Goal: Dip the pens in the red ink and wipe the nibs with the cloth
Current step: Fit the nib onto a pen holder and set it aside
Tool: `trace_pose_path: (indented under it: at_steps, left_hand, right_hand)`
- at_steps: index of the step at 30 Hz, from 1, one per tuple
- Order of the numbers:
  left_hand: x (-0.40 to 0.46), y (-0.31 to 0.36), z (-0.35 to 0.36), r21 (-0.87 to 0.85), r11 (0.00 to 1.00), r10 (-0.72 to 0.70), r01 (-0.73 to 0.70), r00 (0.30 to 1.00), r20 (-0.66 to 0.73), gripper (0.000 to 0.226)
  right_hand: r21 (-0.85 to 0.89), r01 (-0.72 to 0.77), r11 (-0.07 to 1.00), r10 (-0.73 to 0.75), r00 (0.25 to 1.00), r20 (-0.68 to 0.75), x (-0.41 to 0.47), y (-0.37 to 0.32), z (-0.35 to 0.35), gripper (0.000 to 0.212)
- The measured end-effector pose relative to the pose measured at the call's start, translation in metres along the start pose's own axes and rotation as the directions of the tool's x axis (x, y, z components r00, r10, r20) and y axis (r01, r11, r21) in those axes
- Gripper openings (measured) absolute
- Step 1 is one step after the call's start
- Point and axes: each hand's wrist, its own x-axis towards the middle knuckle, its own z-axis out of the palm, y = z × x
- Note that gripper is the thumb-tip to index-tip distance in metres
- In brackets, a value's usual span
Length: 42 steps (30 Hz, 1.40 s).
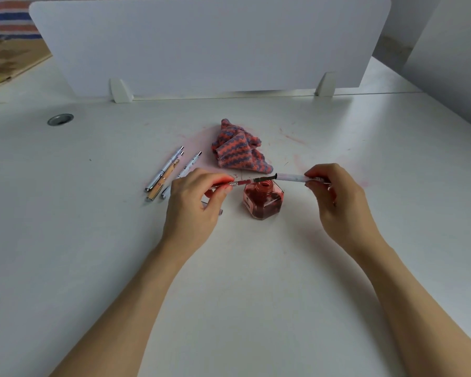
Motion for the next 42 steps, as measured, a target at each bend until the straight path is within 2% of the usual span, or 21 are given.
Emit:
trace_pose_path:
  at_steps: [6,9,12,16,18,21,24,26,29,34,38,42]
  left_hand:
    - [0.0,0.002,-0.002,0.015,0.999,0.042,-0.042,0.998,0.051,0.022]
    - [-0.003,0.007,0.002,0.073,0.99,0.11,-0.117,0.989,0.095,0.019]
    - [-0.004,0.01,0.006,0.055,0.992,0.111,-0.116,0.99,0.09,0.015]
    - [-0.004,0.012,0.007,0.077,0.985,0.152,-0.156,0.987,0.059,0.008]
    - [-0.004,0.016,0.006,0.062,0.984,0.16,-0.166,0.984,0.083,0.013]
    - [-0.003,0.019,0.005,0.055,0.995,0.073,-0.078,0.992,0.101,0.028]
    - [-0.002,0.013,0.004,0.121,0.992,0.011,-0.017,0.998,0.056,0.032]
    - [-0.002,0.008,0.004,0.145,0.988,0.035,-0.045,0.997,0.066,0.029]
    - [-0.003,0.011,0.002,0.083,0.993,0.079,-0.088,0.992,0.102,0.014]
    - [-0.001,0.013,0.003,0.085,0.996,0.019,-0.026,0.996,0.088,0.028]
    - [-0.002,0.006,0.001,0.086,0.991,0.089,-0.102,0.986,0.14,0.014]
    - [-0.003,0.013,0.004,0.07,0.994,0.07,-0.082,0.984,0.166,0.029]
  right_hand:
    - [-0.017,0.093,0.996,-0.093,0.996,0.01,-0.002,-0.006,0.004,0.012]
    - [-0.016,0.167,0.986,-0.166,0.985,0.053,-0.005,-0.011,0.01,0.011]
    - [0.002,0.202,0.979,-0.201,0.976,0.081,-0.007,-0.014,0.014,0.019]
    - [0.023,0.177,0.984,-0.178,0.981,0.073,-0.008,-0.014,0.015,0.028]
    - [0.027,0.166,0.986,-0.168,0.984,0.06,-0.008,-0.014,0.015,0.029]
    - [0.03,0.165,0.986,-0.167,0.985,0.052,-0.008,-0.014,0.015,0.03]
    - [0.032,0.166,0.986,-0.168,0.984,0.052,-0.008,-0.014,0.015,0.03]
    - [0.029,0.168,0.985,-0.169,0.984,0.054,-0.008,-0.014,0.015,0.031]
    - [0.041,0.15,0.988,-0.152,0.987,0.05,-0.008,-0.013,0.014,0.031]
    - [0.046,0.141,0.989,-0.143,0.989,0.045,-0.008,-0.014,0.014,0.031]
    - [0.046,0.136,0.99,-0.138,0.989,0.046,-0.009,-0.014,0.014,0.032]
    - [0.051,0.129,0.99,-0.131,0.99,0.044,-0.009,-0.013,0.015,0.031]
